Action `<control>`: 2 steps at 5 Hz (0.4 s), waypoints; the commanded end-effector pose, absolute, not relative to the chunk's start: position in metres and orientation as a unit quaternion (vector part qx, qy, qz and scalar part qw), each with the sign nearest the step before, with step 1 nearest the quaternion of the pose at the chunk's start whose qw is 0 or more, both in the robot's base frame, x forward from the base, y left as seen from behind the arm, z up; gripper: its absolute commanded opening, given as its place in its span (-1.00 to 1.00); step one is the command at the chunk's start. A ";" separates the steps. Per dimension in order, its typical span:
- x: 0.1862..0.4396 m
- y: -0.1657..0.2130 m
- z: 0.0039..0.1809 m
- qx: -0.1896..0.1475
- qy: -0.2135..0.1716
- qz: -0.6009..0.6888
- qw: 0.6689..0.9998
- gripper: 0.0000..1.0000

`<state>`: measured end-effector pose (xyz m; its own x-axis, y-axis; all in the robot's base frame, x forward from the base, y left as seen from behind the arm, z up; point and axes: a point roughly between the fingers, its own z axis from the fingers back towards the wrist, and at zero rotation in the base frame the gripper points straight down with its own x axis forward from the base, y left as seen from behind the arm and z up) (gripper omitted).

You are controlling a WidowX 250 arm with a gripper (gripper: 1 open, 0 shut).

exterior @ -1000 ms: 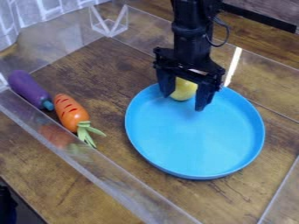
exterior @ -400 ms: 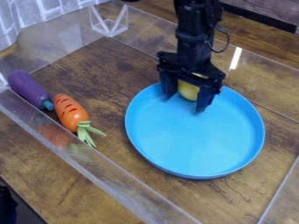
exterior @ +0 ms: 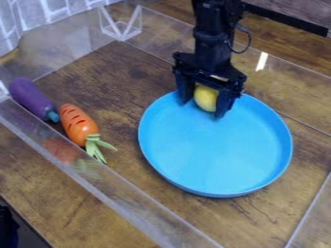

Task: Remove the lemon from the blue tray and put it on the table

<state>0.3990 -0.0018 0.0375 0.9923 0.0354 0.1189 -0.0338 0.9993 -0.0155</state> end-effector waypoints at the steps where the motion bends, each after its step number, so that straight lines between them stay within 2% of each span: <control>1: 0.415 0.008 0.058 -0.004 -0.097 0.027 0.995 -1.00; 2: 0.414 0.010 0.056 -0.001 -0.096 0.028 0.995 -1.00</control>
